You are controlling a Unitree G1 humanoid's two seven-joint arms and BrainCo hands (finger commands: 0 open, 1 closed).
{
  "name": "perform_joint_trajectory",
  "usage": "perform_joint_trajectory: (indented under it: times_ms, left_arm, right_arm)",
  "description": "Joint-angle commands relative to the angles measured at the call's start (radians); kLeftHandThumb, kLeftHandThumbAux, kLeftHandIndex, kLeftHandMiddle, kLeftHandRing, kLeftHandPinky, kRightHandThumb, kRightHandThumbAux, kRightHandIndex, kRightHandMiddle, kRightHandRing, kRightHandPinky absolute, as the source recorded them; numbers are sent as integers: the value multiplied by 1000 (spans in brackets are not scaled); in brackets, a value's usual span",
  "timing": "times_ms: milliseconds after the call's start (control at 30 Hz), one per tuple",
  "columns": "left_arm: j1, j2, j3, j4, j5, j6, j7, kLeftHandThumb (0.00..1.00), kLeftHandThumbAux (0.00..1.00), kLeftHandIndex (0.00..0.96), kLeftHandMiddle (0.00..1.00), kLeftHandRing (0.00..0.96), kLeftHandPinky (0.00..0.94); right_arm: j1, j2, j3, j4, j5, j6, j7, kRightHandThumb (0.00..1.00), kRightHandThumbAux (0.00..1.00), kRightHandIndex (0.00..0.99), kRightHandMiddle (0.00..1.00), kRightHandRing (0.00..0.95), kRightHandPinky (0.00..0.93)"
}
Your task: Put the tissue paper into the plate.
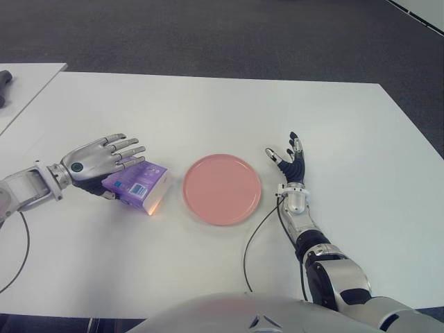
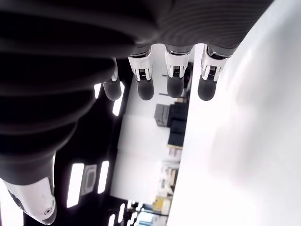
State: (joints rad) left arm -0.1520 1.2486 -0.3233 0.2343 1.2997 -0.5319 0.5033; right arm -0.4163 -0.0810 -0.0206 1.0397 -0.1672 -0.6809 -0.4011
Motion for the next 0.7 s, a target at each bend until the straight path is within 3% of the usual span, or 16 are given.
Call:
perform_joint_trajectory:
  times_ms: [33, 200, 700]
  left_arm:
    - [-5, 19, -11, 6, 24, 2, 20, 406, 314, 0, 0, 0, 0]
    - [-11, 21, -27, 27, 45, 2, 37, 421, 313, 0, 0, 0, 0]
    - [-70, -53, -132, 140, 114, 49, 93, 475, 306, 0, 0, 0, 0]
  right_arm:
    - [49, 8, 3, 34, -2, 31, 10, 71, 646, 32, 17, 0, 2]
    - [48, 8, -8, 35, 28, 24, 68, 82, 651, 28, 8, 0, 0]
    - [76, -2, -10, -10, 23, 20, 87, 67, 685, 34, 7, 0, 0]
